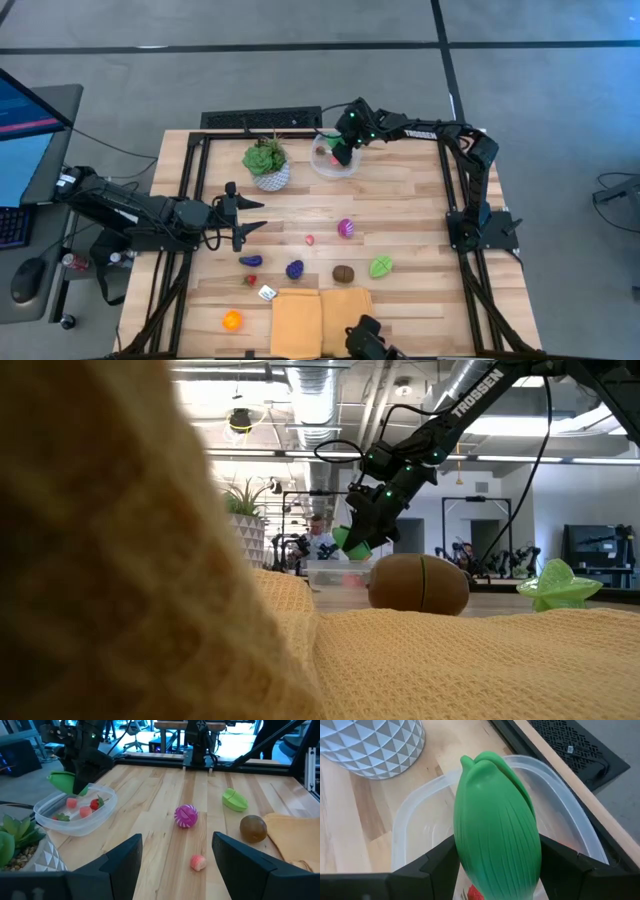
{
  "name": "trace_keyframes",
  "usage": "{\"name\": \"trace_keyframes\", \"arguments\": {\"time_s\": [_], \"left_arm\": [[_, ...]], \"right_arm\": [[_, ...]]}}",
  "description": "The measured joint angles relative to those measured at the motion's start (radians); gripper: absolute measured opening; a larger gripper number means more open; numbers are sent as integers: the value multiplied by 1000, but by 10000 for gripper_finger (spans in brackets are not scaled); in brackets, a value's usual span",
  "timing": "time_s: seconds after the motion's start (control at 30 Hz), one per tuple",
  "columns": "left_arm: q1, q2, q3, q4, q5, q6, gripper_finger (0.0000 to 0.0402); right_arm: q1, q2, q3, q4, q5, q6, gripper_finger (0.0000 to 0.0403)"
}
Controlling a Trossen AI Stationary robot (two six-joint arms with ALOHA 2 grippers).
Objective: Pick and placing Produce into tupperware
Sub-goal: Put the corn into the transparent bin
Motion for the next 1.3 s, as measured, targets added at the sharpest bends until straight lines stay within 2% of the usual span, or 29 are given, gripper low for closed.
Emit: {"name": "trace_keyframes", "arguments": {"time_s": [0.23, 0.6, 1.3], "left_arm": [[0, 0, 0, 0, -1, 0, 233], [0, 0, 0, 2, -2, 0, 233], [0, 0, 0, -8, -3, 1, 233]], "right_arm": [[-16, 0, 13, -105, -18, -8, 256], [0, 26, 17, -43, -16, -26, 256], [-2, 34, 15, -38, -23, -26, 264]]}}
